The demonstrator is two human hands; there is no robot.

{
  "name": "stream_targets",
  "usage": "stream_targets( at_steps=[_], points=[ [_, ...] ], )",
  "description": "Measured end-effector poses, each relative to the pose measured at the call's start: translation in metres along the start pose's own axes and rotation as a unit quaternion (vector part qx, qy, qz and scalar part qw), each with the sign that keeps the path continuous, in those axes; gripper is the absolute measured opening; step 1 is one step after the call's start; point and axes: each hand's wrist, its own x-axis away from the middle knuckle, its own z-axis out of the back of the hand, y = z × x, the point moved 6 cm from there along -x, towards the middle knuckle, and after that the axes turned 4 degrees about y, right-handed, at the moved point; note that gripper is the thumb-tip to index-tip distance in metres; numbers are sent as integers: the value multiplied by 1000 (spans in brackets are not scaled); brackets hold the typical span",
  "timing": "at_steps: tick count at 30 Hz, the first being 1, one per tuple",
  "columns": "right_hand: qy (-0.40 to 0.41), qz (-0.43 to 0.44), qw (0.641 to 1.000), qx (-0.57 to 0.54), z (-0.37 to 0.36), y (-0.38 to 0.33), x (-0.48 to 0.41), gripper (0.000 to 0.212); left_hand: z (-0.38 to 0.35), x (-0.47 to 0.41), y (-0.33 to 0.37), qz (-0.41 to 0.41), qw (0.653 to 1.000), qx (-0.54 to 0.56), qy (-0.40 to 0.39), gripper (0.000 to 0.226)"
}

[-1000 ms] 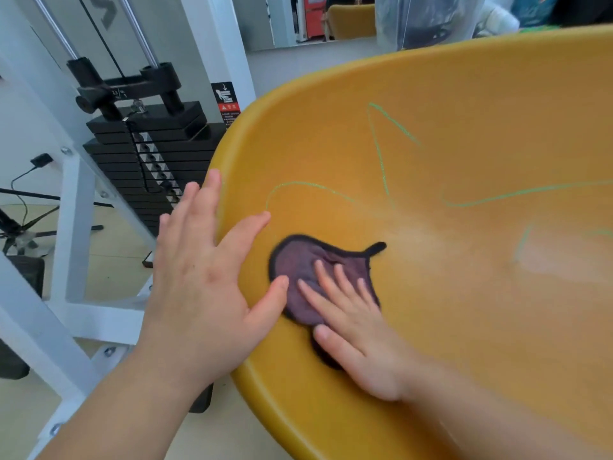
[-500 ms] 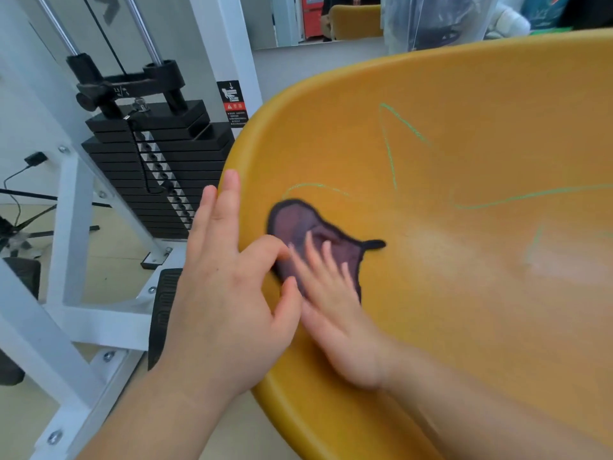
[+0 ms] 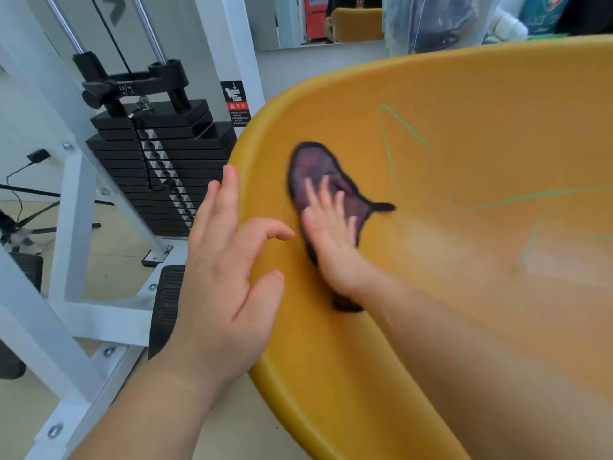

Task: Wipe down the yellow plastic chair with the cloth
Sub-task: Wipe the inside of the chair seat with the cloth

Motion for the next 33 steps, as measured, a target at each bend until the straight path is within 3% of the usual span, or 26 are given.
stream_targets(
  at_steps=[3,6,8,11,13,15,17,20,22,24,26,29,31,33],
  points=[
    [-55,152,985,-55,-6,-39,68,54,-2,0,1,-9,999,-44,3,32],
    [-94,199,975,-18,4,-1,115,57,-3,0,1,4,998,-55,-6,29],
    [-76,132,985,86,13,44,104,61,-2,1,-1,2,998,-58,-14,26],
    [-18,-35,980,193,43,110,67,75,-1,5,-2,1,998,-57,-16,17],
    [16,-154,973,172,58,125,42,65,-1,6,0,8,999,-46,-7,16],
    [27,-205,974,98,45,100,20,58,-1,5,0,16,999,-30,9,20],
    [6,-135,990,40,15,43,14,61,0,4,-1,11,1000,-12,25,25],
    [-42,52,997,-27,-5,-27,66,60,1,4,-2,-7,1000,0,27,28],
    [-105,111,988,-33,0,-25,119,52,1,3,-2,-5,1000,-3,23,29],
    [-173,115,978,10,11,9,159,54,0,3,-2,7,1000,-19,14,28],
    [-188,67,974,110,33,61,168,55,-1,4,-1,20,998,-65,-1,24],
    [-116,-83,948,286,87,152,140,66,-1,7,4,16,985,-171,-6,20],
    [-40,-218,925,308,121,190,124,73,-2,10,9,12,976,-216,-9,19],
    [-12,-289,914,284,116,192,117,71,-6,12,13,9,968,-249,-25,25]
  ],
)
